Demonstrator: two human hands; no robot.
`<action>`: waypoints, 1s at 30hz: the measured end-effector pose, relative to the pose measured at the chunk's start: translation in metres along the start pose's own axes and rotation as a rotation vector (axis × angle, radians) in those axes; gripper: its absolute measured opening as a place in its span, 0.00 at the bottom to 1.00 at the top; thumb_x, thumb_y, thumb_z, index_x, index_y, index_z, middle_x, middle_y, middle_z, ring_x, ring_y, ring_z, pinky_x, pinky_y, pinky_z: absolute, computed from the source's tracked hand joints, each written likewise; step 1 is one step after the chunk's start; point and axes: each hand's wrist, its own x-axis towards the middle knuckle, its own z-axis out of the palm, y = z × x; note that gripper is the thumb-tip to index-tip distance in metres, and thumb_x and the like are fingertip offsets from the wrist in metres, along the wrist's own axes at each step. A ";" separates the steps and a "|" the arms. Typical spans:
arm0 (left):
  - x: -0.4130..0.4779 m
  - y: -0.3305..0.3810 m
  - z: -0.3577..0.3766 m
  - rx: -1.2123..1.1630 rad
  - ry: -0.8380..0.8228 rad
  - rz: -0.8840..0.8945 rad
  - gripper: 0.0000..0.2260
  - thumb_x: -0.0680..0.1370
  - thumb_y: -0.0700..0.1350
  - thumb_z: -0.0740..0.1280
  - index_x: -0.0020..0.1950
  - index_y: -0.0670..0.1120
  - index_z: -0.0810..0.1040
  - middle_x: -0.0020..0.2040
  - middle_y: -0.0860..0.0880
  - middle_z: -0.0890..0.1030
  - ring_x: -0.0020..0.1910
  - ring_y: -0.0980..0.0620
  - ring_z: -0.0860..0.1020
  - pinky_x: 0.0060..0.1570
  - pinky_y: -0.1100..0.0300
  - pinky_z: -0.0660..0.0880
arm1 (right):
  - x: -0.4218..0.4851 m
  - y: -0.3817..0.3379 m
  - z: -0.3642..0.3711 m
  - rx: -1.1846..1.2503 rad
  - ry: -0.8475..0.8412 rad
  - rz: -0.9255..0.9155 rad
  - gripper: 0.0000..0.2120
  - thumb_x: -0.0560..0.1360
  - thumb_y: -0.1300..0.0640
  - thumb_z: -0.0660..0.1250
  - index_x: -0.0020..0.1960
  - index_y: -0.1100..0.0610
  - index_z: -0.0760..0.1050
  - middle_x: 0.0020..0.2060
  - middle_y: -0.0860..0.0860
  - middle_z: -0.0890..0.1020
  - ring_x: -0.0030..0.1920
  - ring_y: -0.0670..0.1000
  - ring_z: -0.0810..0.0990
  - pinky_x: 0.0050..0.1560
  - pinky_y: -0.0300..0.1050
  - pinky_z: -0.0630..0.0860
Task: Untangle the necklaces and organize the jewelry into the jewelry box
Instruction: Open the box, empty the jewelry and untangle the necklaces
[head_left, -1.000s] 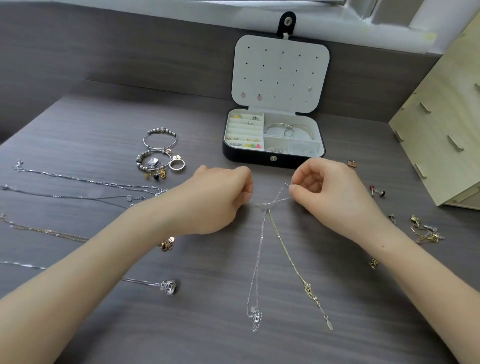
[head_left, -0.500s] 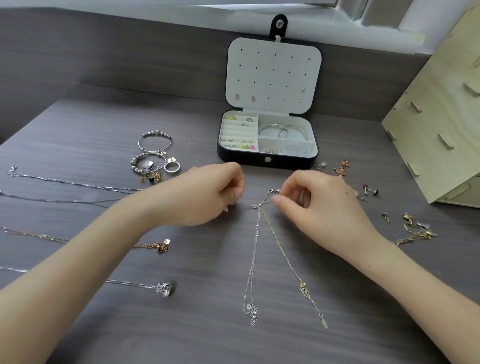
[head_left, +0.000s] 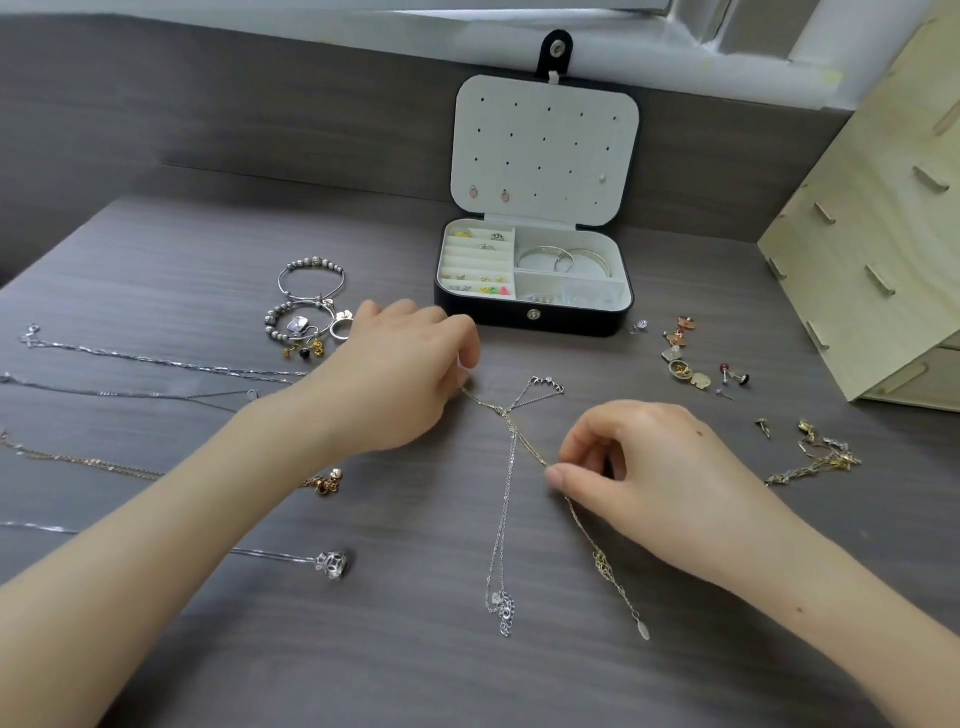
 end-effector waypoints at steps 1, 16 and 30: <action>-0.001 0.001 0.001 0.023 0.077 0.025 0.07 0.80 0.44 0.59 0.56 0.49 0.73 0.50 0.51 0.75 0.53 0.44 0.71 0.48 0.53 0.60 | 0.003 0.002 -0.001 0.019 0.034 -0.023 0.06 0.72 0.48 0.69 0.38 0.47 0.74 0.32 0.42 0.75 0.34 0.41 0.71 0.36 0.33 0.64; -0.066 0.007 0.008 -0.030 0.054 0.368 0.22 0.71 0.43 0.54 0.54 0.60 0.82 0.53 0.50 0.80 0.47 0.45 0.78 0.44 0.55 0.65 | 0.025 0.008 -0.001 0.104 -0.027 -0.007 0.11 0.66 0.44 0.74 0.35 0.50 0.77 0.28 0.44 0.76 0.31 0.42 0.72 0.35 0.39 0.67; -0.065 0.000 -0.003 -0.220 0.091 0.333 0.15 0.73 0.47 0.57 0.51 0.56 0.81 0.47 0.57 0.80 0.44 0.56 0.74 0.43 0.53 0.66 | 0.017 0.012 -0.003 0.244 -0.024 -0.101 0.05 0.69 0.51 0.73 0.36 0.49 0.78 0.30 0.45 0.78 0.32 0.43 0.72 0.33 0.35 0.67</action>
